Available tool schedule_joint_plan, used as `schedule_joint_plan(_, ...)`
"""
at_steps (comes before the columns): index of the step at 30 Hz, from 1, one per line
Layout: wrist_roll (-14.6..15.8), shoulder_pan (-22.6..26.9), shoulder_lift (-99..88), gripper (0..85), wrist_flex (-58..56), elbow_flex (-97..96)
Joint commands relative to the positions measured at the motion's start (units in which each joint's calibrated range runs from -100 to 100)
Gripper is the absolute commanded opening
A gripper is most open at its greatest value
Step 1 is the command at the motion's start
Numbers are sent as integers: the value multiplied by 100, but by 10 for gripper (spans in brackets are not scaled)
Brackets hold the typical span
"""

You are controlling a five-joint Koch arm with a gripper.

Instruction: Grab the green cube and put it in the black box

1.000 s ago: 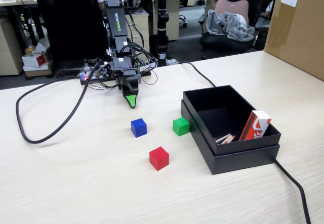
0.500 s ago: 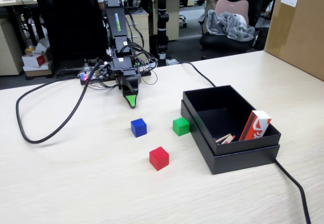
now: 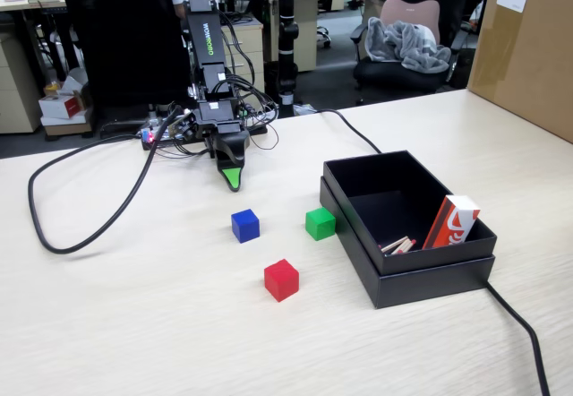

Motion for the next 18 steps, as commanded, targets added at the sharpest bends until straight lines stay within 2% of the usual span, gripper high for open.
schedule_joint_plan(1, -34, 10, 19, 503, -163, -75)
schedule_joint_plan(13, -24, 88, 53, 497, -189, 25)
schedule_joint_plan(18, 93, 161, 53, 485, -1174, 768)
